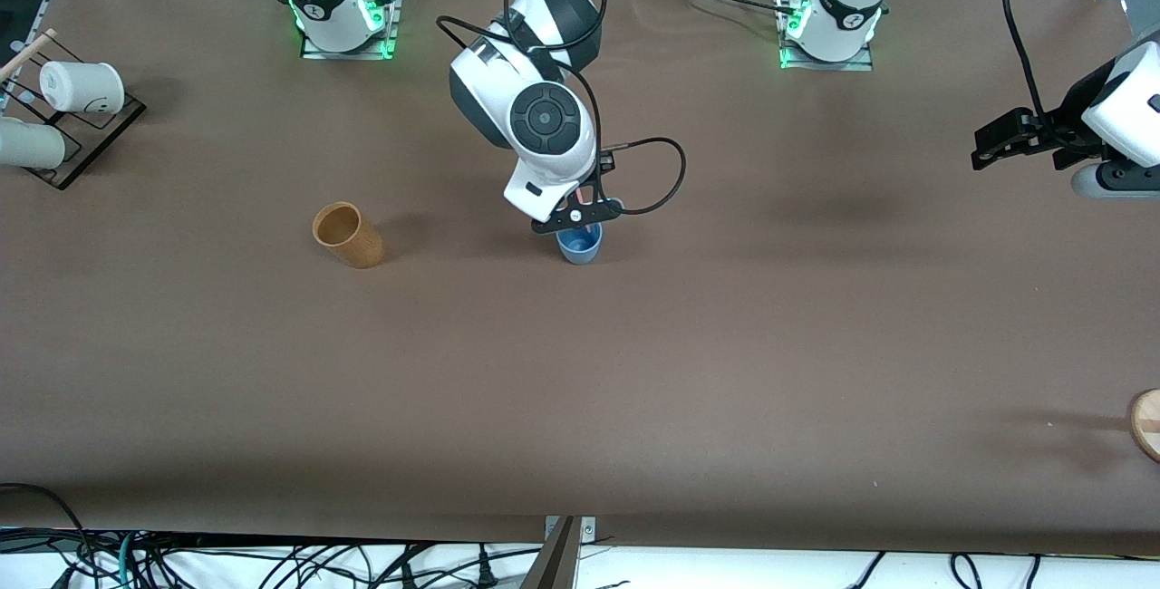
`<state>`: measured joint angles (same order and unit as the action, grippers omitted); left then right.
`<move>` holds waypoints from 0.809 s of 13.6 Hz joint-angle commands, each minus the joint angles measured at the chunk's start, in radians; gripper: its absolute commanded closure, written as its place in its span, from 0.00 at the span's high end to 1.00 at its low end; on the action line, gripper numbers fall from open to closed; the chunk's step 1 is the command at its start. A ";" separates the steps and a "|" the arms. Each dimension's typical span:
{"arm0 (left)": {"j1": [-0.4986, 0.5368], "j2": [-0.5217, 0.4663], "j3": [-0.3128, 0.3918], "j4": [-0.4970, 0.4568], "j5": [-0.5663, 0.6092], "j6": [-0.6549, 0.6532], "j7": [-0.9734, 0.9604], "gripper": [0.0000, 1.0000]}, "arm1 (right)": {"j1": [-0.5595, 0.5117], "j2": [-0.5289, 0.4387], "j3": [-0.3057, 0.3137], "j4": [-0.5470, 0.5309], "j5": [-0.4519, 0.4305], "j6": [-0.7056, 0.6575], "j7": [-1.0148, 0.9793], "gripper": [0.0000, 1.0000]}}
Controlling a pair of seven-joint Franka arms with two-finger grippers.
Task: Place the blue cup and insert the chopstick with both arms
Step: 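Move the chopstick over the blue cup with the right gripper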
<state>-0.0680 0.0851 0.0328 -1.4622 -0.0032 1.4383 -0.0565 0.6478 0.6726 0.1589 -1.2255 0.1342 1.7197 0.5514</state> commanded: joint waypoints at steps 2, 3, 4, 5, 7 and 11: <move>-0.003 -0.002 0.004 0.005 -0.015 0.002 0.015 1.00 | 0.001 -0.012 -0.005 -0.025 0.007 0.010 0.018 0.23; -0.003 -0.002 0.004 0.005 -0.015 0.002 0.015 1.00 | -0.003 -0.013 -0.007 -0.025 0.007 0.014 0.018 0.70; -0.004 -0.001 0.004 0.005 -0.014 0.002 0.015 1.00 | -0.004 -0.021 -0.010 -0.025 0.005 0.015 0.016 1.00; -0.004 -0.001 0.004 0.006 -0.014 0.002 0.015 1.00 | -0.005 -0.039 -0.025 -0.025 0.008 0.015 0.015 1.00; -0.004 -0.001 0.004 0.006 -0.014 0.002 0.015 1.00 | -0.008 -0.088 -0.059 -0.026 0.013 0.011 0.008 1.00; -0.004 -0.001 0.004 0.006 -0.015 0.002 0.015 1.00 | -0.187 -0.336 -0.059 -0.210 0.012 0.015 -0.043 1.00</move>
<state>-0.0681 0.0851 0.0323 -1.4623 -0.0032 1.4383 -0.0565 0.5712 0.5230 0.0894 -1.2572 0.1329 1.7252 0.5498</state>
